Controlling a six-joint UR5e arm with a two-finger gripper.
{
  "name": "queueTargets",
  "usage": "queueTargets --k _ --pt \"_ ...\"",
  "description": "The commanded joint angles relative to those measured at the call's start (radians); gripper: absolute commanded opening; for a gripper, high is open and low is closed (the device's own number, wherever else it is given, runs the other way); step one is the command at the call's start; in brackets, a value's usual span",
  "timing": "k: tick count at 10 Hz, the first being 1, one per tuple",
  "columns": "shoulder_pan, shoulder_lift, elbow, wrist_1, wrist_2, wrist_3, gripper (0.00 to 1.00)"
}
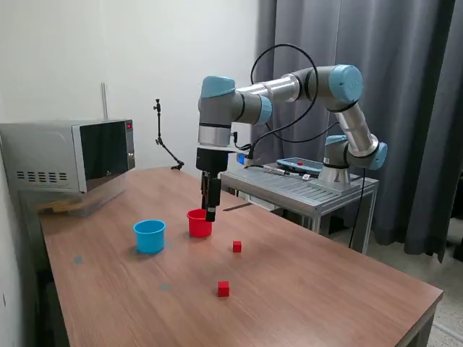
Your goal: Place red objects in the red bin, and blue objects in the blue bin.
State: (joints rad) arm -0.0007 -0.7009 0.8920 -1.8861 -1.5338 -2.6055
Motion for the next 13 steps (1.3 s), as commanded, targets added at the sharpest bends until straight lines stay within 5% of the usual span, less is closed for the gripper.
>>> queueTargets --k 1,5,7,10,13 --pt "0.05 -0.002 0.007 -0.004 -0.025 0.149 1.0" --pt "0.08 -0.005 0.08 -0.046 -0.028 0.206 1.0" --pt "0.085 0.027 0.076 -0.064 0.003 0.193 1.0" --pt "0.082 0.07 0.041 -0.051 0.127 0.073 1.0" --pt "0.068 0.13 -0.007 0.001 0.129 0.068 1.0"
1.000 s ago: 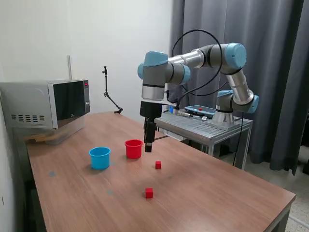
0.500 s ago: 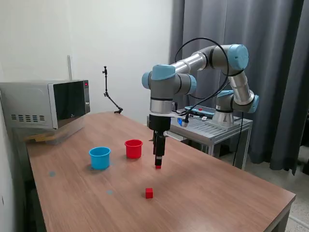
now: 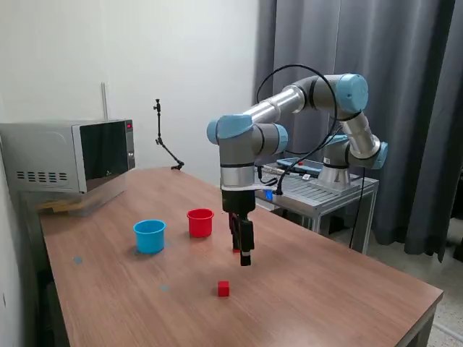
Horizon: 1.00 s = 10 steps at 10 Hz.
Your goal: Place red objects in the red bin, and blue objects in the blue bin.
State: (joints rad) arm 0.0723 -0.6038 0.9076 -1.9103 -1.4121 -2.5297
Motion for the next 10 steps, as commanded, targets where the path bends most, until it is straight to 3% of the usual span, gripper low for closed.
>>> queueTargets --k 1,10 --pt "-0.005 0.036 -0.022 0.028 0.007 -0.006 1.0" --pt "-0.017 0.065 -0.007 0.019 -0.005 -0.058 1.0"
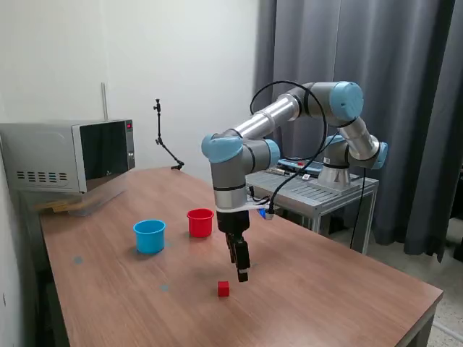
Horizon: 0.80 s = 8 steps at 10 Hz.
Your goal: Place red objects in the red bin, and blue objects in the blue bin.
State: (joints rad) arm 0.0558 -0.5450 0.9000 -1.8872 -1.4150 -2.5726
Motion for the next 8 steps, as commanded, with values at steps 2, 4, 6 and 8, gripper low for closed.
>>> queueTargets --k 2,4,6,8 --pt "-0.001 0.011 -0.001 -0.051 -0.004 -0.023 1.0" --pt "-0.002 0.028 -0.009 -0.075 -0.039 -0.035 1.0" --pt "-0.002 0.033 -0.01 -0.075 -0.085 -0.035 1.0" --pt "-0.001 0.034 -0.009 -0.075 -0.085 -0.035 1.0"
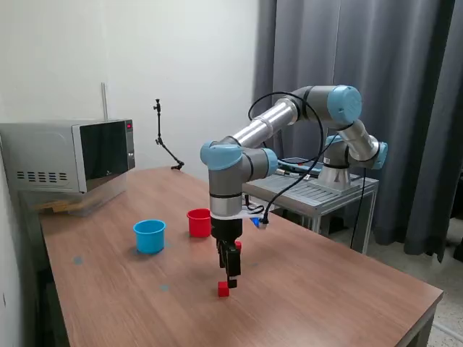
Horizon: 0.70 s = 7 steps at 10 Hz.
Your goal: Place red objects in the red bin, and blue objects in the blue bin.
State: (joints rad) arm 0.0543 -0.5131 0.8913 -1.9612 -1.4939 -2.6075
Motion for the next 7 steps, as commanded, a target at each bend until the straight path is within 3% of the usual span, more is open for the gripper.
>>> queueTargets --k 1,7 --pt "0.001 0.005 -0.003 -0.001 -0.008 0.0 1.0" --pt "0.001 0.011 -0.015 -0.025 -0.026 -0.009 1.0"
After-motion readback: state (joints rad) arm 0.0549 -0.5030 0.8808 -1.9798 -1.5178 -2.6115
